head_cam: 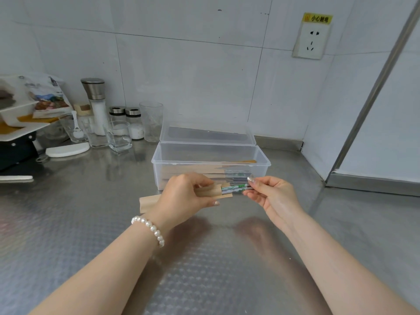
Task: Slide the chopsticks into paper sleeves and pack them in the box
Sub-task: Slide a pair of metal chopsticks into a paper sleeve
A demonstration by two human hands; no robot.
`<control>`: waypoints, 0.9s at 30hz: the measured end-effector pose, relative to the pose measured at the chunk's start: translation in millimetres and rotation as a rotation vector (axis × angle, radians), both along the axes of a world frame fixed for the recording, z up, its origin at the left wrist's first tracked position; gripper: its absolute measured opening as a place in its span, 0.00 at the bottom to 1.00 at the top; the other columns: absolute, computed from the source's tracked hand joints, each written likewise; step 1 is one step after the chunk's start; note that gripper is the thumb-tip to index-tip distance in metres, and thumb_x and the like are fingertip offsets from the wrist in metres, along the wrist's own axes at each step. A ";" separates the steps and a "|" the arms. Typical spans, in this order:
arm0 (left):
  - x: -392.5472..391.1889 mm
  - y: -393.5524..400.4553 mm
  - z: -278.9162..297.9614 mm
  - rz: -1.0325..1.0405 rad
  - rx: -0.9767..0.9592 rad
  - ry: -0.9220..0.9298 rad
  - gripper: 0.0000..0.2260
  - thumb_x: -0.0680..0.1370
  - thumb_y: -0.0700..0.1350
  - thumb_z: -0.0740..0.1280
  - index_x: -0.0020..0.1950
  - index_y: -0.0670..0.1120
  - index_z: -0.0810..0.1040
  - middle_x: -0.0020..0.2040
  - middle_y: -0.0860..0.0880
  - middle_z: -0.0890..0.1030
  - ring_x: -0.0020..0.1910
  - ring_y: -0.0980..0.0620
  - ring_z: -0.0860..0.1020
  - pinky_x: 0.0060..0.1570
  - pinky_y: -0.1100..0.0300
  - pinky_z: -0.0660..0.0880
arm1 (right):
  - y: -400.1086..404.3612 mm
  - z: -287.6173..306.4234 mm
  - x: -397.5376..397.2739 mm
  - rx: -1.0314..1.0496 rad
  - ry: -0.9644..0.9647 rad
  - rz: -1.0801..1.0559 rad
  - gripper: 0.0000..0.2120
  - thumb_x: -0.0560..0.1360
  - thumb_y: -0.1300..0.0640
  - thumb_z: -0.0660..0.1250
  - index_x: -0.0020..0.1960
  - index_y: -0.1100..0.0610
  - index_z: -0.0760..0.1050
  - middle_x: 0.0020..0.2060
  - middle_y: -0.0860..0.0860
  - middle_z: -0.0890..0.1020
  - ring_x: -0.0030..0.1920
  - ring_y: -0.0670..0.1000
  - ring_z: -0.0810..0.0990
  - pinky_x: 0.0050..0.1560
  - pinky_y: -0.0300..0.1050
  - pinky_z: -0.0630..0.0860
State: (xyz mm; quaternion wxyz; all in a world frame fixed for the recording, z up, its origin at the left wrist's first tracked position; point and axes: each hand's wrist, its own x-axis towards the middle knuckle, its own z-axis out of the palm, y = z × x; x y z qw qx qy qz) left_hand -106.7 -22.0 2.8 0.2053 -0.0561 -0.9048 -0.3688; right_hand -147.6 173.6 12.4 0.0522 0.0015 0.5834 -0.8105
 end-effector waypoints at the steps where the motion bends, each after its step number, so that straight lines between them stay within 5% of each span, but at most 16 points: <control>1: 0.3 -1.3 1.0 0.023 -0.003 0.097 0.20 0.62 0.55 0.77 0.51 0.50 0.82 0.44 0.56 0.79 0.48 0.54 0.77 0.52 0.59 0.72 | 1.4 3.2 -0.5 -0.014 0.012 -0.024 0.02 0.71 0.70 0.67 0.39 0.67 0.75 0.27 0.57 0.81 0.26 0.50 0.81 0.29 0.34 0.78; 3: -0.5 -6.9 4.3 0.147 -0.017 0.359 0.19 0.65 0.60 0.71 0.49 0.50 0.82 0.47 0.53 0.79 0.49 0.52 0.77 0.52 0.52 0.72 | 8.3 12.0 -2.6 -0.053 0.043 -0.087 0.05 0.72 0.71 0.65 0.38 0.66 0.74 0.24 0.54 0.81 0.25 0.49 0.81 0.29 0.34 0.77; 6: 0.4 -18.8 11.4 0.427 0.037 0.580 0.16 0.71 0.56 0.63 0.51 0.48 0.80 0.50 0.48 0.78 0.50 0.50 0.73 0.51 0.56 0.62 | 27.1 28.5 -7.7 -0.137 0.066 -0.195 0.06 0.74 0.70 0.64 0.39 0.65 0.73 0.24 0.53 0.80 0.25 0.47 0.80 0.29 0.32 0.77; 10: -0.7 -27.1 12.2 0.541 0.115 0.453 0.21 0.72 0.56 0.54 0.57 0.48 0.76 0.56 0.48 0.75 0.57 0.47 0.70 0.55 0.56 0.56 | 43.9 48.9 -21.3 -0.210 0.055 -0.283 0.06 0.75 0.68 0.64 0.39 0.64 0.73 0.31 0.55 0.78 0.25 0.45 0.80 0.28 0.30 0.75; 15: -6.9 -28.9 4.2 0.514 0.073 0.357 0.27 0.73 0.58 0.46 0.64 0.50 0.71 0.65 0.51 0.72 0.65 0.52 0.66 0.59 0.59 0.51 | 32.9 64.1 -44.6 -0.180 0.055 -0.263 0.06 0.74 0.69 0.65 0.38 0.65 0.73 0.26 0.54 0.79 0.24 0.46 0.81 0.28 0.31 0.75; 22: -14.2 -33.5 -7.9 0.475 0.020 0.137 0.29 0.74 0.58 0.43 0.72 0.48 0.62 0.74 0.49 0.62 0.73 0.52 0.57 0.70 0.51 0.49 | 3.6 61.1 -65.3 0.081 0.032 -0.182 0.01 0.73 0.71 0.66 0.42 0.69 0.73 0.27 0.59 0.79 0.21 0.48 0.79 0.26 0.33 0.77; 27: -18.2 -34.8 -7.2 0.421 0.066 0.123 0.32 0.74 0.59 0.42 0.73 0.45 0.60 0.75 0.47 0.60 0.75 0.53 0.53 0.72 0.51 0.48 | -11.3 61.7 -67.9 0.468 -0.037 -0.133 0.05 0.72 0.68 0.68 0.45 0.68 0.74 0.27 0.59 0.78 0.16 0.46 0.75 0.18 0.34 0.71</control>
